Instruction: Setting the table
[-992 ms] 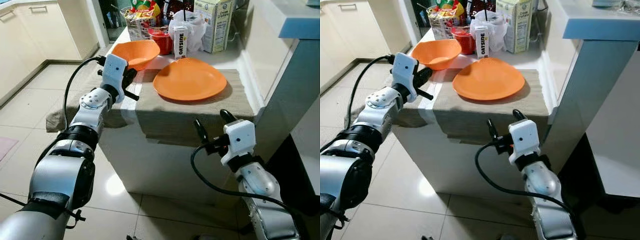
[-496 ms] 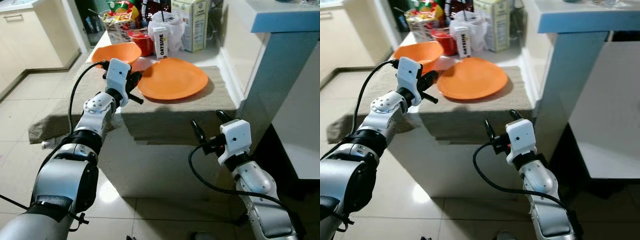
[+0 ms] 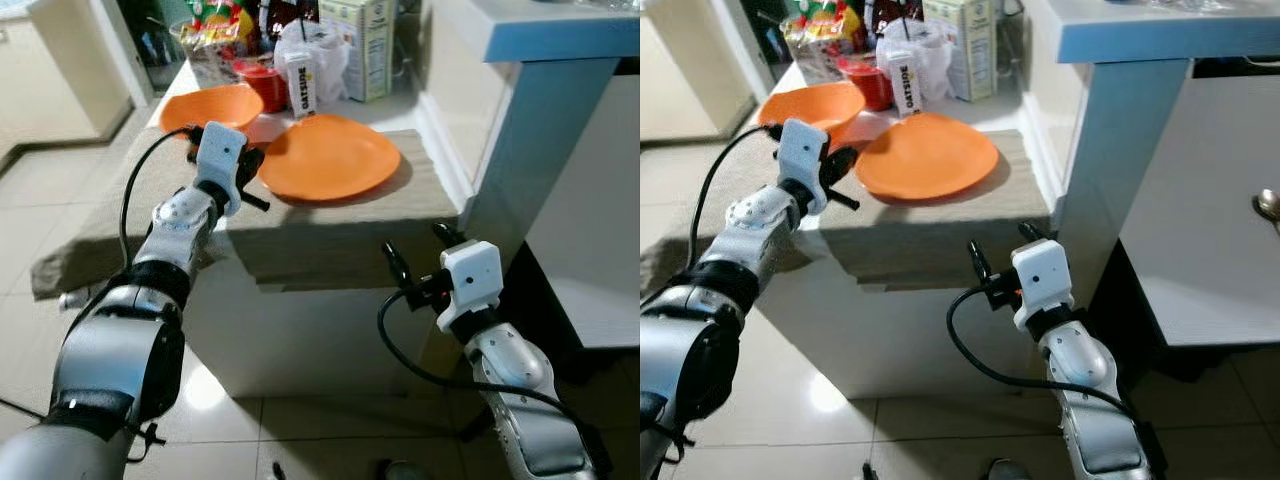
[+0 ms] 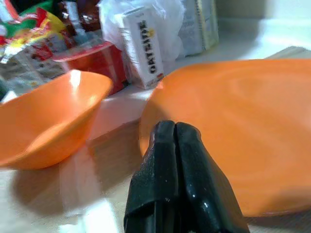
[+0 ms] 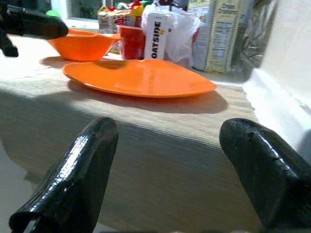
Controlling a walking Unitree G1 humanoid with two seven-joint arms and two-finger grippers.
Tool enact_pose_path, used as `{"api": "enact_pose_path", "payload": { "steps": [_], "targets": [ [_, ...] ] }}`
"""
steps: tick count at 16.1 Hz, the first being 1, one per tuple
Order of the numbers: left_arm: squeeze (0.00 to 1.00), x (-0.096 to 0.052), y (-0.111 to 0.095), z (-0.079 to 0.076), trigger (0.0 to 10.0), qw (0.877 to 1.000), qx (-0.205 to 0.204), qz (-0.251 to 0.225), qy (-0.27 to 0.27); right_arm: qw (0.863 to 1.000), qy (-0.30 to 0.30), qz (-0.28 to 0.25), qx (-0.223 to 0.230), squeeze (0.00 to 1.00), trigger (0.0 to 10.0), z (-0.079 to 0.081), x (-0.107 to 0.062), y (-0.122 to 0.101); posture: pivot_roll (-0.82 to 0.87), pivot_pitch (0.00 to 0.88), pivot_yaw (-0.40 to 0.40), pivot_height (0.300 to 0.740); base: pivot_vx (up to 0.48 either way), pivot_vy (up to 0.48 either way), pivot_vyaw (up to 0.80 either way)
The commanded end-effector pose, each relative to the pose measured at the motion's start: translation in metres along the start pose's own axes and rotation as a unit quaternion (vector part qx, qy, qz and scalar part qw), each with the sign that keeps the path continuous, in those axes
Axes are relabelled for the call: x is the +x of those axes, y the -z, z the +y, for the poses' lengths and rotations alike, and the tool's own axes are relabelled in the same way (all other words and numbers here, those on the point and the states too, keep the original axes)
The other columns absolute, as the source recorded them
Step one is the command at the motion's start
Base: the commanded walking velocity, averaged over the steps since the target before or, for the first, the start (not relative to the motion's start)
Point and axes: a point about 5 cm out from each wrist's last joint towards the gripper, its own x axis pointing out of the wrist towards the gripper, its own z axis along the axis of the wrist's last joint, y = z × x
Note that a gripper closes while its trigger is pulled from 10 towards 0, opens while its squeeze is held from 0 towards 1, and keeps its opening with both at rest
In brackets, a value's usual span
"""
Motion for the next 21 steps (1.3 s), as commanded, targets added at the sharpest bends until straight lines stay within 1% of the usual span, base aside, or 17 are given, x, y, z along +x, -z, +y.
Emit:
{"api": "enact_pose_path", "payload": {
  "steps": [1,3,5,7,9,11,14,18,21],
  "targets": [
    [0.0,-0.001,-0.004,0.009,0.0,1.0,0.019,0.015,-0.011,1.0,0.002,-0.01,-0.003,0.0,10.0,0.0,0.0,-0.004,-0.24,0.0,0.113,0.736,0.0,0.0,0.0],
    [0.0,0.003,-0.011,0.011,0.0,0.999,0.024,0.016,-0.016,1.0,0.001,-0.012,-0.005,0.0,10.0,0.0,0.0,-0.005,-0.24,0.0,0.115,0.736,0.0,0.0,0.0],
    [0.0,0.005,-0.017,0.009,0.0,1.0,0.013,0.001,-0.01,1.0,0.003,-0.015,-0.006,0.0,10.0,0.001,0.0,-0.006,-0.25,0.0,0.122,0.736,0.0,0.0,0.0],
    [0.0,0.006,-0.015,0.001,0.0,1.0,0.011,-0.006,0.009,1.0,0.002,-0.024,-0.01,0.0,10.0,0.002,0.002,-0.009,-0.25,0.001,0.124,0.736,0.278,0.0,0.0],
    [0.0,0.006,-0.011,-0.003,0.0,1.0,0.008,-0.006,0.02,1.0,-0.006,-0.01,0.002,0.0,10.0,0.004,0.002,-0.005,-0.25,0.001,0.123,0.736,0.392,0.0,-0.63],
    [0.0,0.006,-0.012,-0.002,0.0,1.0,0.007,-0.006,0.021,1.0,-0.006,-0.008,-0.001,0.0,10.0,0.004,0.002,-0.004,-0.24,0.004,0.123,0.736,0.405,0.257,-0.61],
    [0.0,0.005,-0.013,0.001,0.0,1.0,0.011,-0.005,0.022,1.0,0.002,-0.013,-0.007,0.0,10.0,0.003,0.002,-0.004,-0.24,0.006,0.123,0.736,0.434,0.0,-0.65],
    [0.0,0.003,-0.01,0.006,0.0,1.0,0.016,0.003,0.009,1.0,0.0,-0.013,-0.015,0.0,10.0,0.002,0.004,-0.004,-0.23,0.009,0.116,0.736,0.0,0.0,0.0],
    [0.0,-0.003,-0.004,0.013,0.0,1.0,0.015,0.014,0.0,1.0,-0.01,-0.016,-0.014,0.0,10.0,0.004,0.005,-0.005,-0.22,0.01,0.109,0.736,0.0,0.0,0.0]
  ]
}}
